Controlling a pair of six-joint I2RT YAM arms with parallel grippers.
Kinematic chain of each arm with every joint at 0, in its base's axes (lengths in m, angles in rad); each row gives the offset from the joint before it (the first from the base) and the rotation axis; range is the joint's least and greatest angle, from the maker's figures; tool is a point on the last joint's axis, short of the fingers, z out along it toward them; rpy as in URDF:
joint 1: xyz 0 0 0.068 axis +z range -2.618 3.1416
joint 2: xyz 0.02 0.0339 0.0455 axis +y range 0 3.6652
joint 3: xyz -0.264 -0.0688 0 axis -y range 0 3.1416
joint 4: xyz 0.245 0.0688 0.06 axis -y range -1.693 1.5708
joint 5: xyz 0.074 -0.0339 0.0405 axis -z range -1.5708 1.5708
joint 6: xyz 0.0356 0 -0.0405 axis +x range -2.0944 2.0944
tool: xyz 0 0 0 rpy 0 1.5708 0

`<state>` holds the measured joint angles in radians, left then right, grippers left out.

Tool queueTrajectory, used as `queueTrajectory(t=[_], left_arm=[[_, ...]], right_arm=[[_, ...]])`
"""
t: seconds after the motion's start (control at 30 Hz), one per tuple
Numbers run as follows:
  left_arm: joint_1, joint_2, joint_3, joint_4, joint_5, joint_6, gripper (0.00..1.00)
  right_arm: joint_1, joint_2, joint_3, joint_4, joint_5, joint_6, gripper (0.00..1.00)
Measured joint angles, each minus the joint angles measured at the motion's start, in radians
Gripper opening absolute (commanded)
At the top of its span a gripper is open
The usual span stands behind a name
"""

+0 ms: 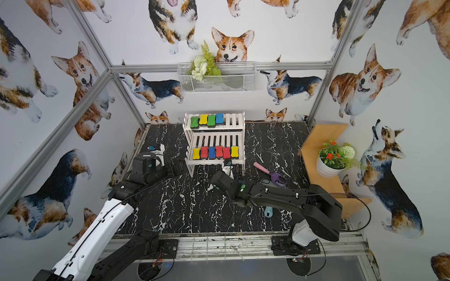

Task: Remove the whiteboard erasers from the shelf
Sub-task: Place the whiteboard eraser at the center of the board, then pick up the whiteboard eraser from the shelf.

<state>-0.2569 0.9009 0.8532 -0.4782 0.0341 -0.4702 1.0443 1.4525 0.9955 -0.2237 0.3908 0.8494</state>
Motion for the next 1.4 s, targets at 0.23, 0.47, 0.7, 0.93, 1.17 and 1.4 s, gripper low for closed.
queueTrajectory(t=[0.23, 0.47, 0.7, 0.93, 1.17, 1.4], left_arm=[[0.0, 0.01, -0.003, 0.001, 0.001, -0.001, 1.0], [0.001, 0.01, 0.008, -0.002, 0.0, -0.001, 1.0], [0.001, 0.011, 0.013, -0.002, 0.001, -0.001, 1.0], [0.002, 0.009, 0.023, -0.013, 0.0, -0.001, 1.0], [0.002, 0.008, 0.024, -0.013, 0.0, -0.001, 1.0], [0.002, 0.011, 0.024, -0.013, 0.0, -0.003, 1.0]], right_arm=[[-0.12, -0.028, 0.337, -0.134, -0.038, -0.167, 0.58], [-0.273, 0.135, 0.725, -0.254, -0.092, -0.306, 0.58], [-0.401, 0.403, 1.134, -0.376, -0.161, -0.386, 0.56], [-0.459, 0.58, 1.335, -0.497, -0.214, -0.414, 0.54], [-0.486, 0.603, 1.339, -0.523, -0.233, -0.418, 0.52], [-0.488, 0.617, 1.315, -0.527, -0.245, -0.433, 0.5]])
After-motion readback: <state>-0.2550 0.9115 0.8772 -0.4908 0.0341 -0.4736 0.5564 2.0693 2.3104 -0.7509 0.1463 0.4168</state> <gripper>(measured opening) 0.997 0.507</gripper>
